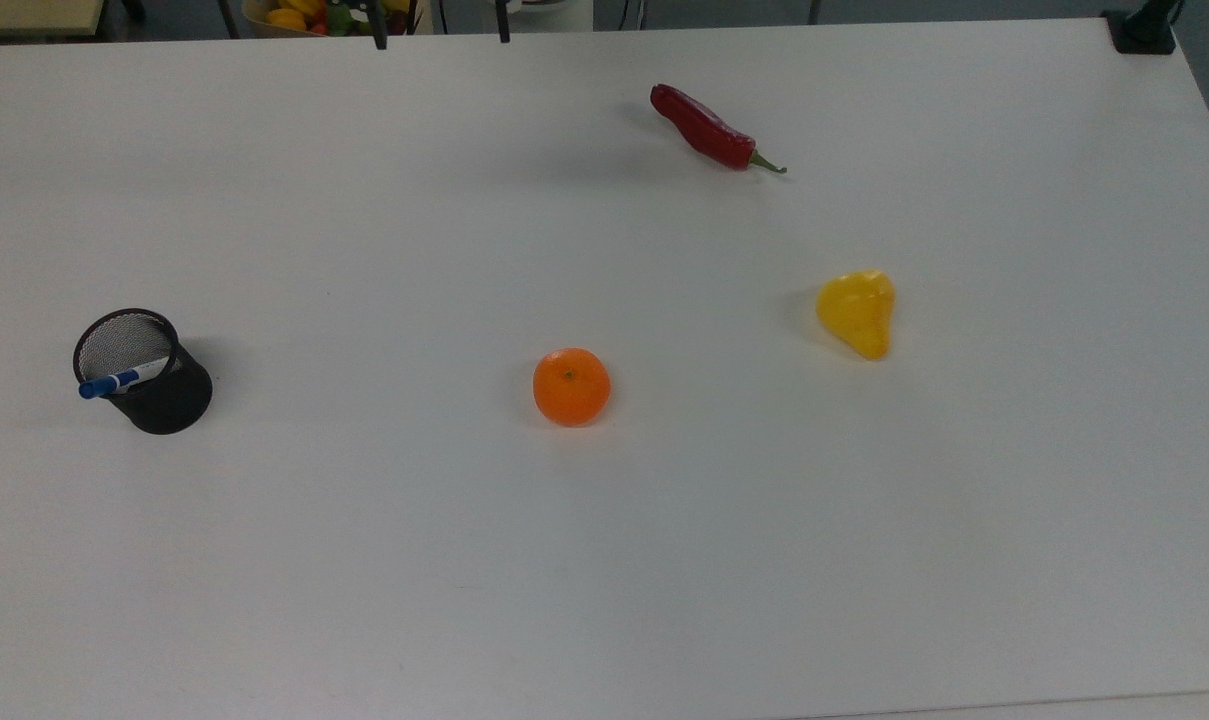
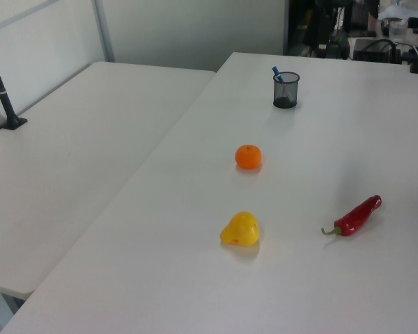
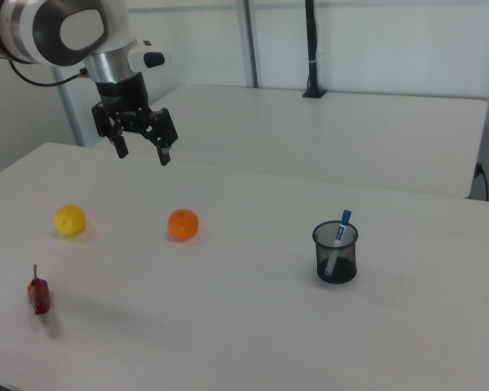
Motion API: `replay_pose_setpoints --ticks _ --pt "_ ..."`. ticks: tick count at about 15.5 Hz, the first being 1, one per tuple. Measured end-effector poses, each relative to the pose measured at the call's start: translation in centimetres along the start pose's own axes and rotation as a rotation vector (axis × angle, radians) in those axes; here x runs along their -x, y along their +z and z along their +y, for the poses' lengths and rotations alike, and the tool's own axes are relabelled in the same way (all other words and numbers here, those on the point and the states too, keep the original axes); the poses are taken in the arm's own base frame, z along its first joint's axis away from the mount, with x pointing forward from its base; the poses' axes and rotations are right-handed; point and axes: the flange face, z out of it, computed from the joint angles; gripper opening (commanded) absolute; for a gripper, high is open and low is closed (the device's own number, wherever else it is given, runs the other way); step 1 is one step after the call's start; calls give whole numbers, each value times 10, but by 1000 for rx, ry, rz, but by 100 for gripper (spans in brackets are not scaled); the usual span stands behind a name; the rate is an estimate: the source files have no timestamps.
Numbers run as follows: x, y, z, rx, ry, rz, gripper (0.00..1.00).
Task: Take marker pen
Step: 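Move the gripper from rest toward the black mesh pen cup, then lower the open gripper over the marker standing in the cup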
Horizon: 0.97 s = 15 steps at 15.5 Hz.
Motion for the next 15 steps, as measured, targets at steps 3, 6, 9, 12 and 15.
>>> replay_pose_setpoints --ticks 3,6,9,12,15 --pt "0 -11 23 7 40 23 100" --pt "-3 -28 53 18 89 65 100" --pt "-15 -31 78 38 126 152 100" --pt "-26 -17 108 60 165 204 100" --pt "-35 1 144 82 211 259 100"
